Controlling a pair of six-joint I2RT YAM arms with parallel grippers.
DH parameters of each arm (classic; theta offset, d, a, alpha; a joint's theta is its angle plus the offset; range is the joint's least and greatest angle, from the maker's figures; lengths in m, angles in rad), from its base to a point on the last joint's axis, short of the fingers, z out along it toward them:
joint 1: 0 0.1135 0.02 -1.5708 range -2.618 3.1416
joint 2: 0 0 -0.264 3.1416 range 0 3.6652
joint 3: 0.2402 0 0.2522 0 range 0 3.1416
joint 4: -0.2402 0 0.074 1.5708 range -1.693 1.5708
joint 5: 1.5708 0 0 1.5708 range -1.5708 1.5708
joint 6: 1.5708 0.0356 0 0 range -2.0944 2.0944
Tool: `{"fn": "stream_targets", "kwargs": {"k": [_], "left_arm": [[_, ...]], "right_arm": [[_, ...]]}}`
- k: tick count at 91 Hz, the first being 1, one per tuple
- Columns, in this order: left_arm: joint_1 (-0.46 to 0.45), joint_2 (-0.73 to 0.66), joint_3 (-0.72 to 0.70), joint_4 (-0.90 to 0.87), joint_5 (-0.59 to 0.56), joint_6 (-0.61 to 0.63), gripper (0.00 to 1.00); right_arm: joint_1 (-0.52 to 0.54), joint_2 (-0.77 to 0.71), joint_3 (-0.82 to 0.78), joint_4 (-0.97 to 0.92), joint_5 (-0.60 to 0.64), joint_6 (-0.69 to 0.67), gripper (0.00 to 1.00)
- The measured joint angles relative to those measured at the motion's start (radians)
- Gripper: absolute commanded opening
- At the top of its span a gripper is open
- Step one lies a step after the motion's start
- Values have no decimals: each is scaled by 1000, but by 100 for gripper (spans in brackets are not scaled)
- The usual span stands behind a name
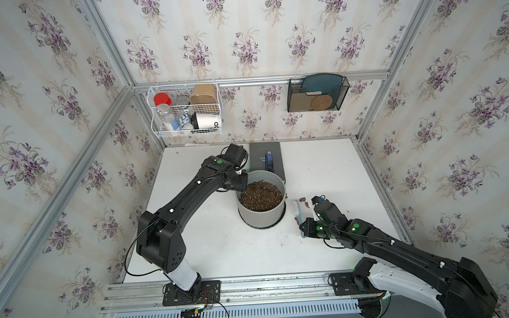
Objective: Scrub the dried mud off the ceramic pot
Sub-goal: Rotate the pot on the tray, then brush off the soil from the pot.
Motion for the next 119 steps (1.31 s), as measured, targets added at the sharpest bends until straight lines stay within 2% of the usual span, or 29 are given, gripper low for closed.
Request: {"fn": "stream_targets", "kwargs": {"k": [16,27,43,54,65,119], "left_arm": [[3,46,39,28,-1,0,30],[4,63,38,45,-7,7,26],[4,43,0,67,-12,32,16],[-1,24,-18,52,14,53,6],[2,18,-23,56,15,27,0],[0,-3,-34,36,18,14,0]], "right_arm": [[42,90,13,53,21,34,0],[47,116,25,80,27,52,0],[48,146,29,103,34,55,0],[48,164,29,109,49,56,0],[47,177,32,119,50,59,0],[47,240,124,137,50,59,0]]}}
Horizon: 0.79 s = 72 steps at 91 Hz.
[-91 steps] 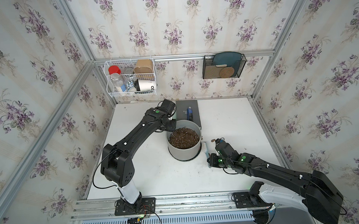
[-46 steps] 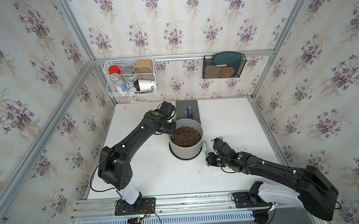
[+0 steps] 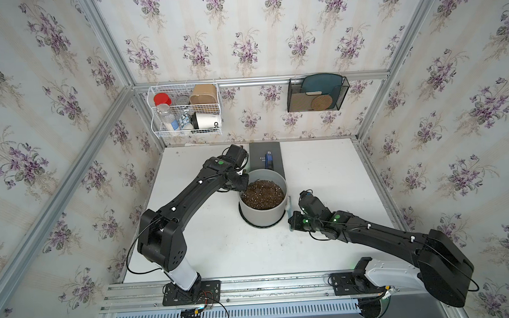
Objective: Scrub the dried mud off the ceramic pot
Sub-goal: Brush off the soil from the pot.
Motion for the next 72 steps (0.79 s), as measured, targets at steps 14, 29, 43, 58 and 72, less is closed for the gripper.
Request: {"fn": "stream_targets", "kwargs": {"k": [14,29,43,58,72], "left_arm": [[-1,-4,-8,5,-3,-1,0],[-1,-11,-19,14,-4,0,0],[-2,-21,-32,20,-4,0,0],[-2,-28,-41,31,-4,0,0],[-3,-41,-55,32,-3,1,0]], "right_arm": [[0,-7,23,-35,4,0,0],[-2,-49,26,-78,22,-1,0],[-9,-112,25,-119,48,-8,0],[-37,-174,10,-143,77,-29,0],[-70,-229,-11,-193,98,-38,0]]}}
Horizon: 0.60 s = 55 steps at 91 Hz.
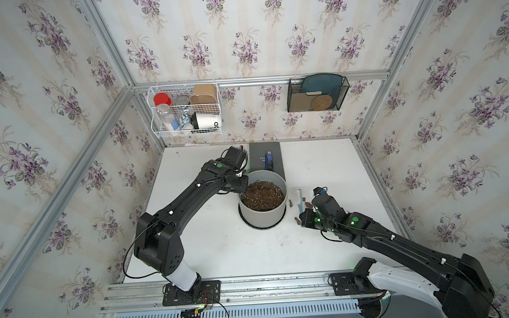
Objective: Scrub the dried mud off the ceramic pot
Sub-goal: Brush off the soil from the pot, then place the brush at the center of the board.
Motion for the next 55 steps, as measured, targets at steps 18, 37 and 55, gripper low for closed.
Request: {"fn": "stream_targets", "kwargs": {"k": [18,37,55], "left_arm": [[0,-20,-17,-8,0,10,0],[0,-38,-24,-42,2,19,12],[0,-75,-16,-37,38,21,30]], "right_arm": [[-36,-44,-24,-64,24,-23,0],[-94,-88,-28,-124,47,-46,0],[-301,-121,-92,-124,-3,-82,0]]}}
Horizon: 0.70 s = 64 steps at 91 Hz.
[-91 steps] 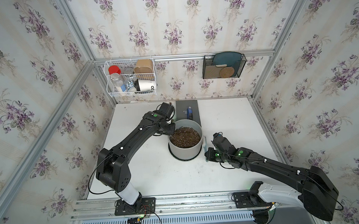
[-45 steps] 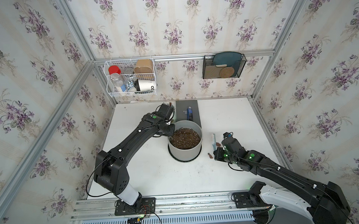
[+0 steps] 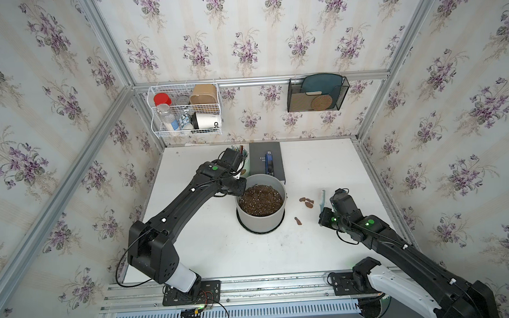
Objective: Scrub the dried mud off the ceramic pot
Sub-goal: Place the brush at the center of the board.
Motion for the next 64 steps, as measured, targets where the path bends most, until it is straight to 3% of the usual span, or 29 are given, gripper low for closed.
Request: {"fn": "stream_targets", "kwargs": {"k": [19,37,64], "left_arm": [[-2,-55,5,59,60,-11,34],[0,-191,-22,121,54,-31,31],[0,-477,-232,317,-16,-72,34]], "right_arm": [[-179,86,-81,36,-103,-45,0],[-194,207,-75,155,-152,-78,0],[-192,353,-71,300,-173,-98,0]]}}
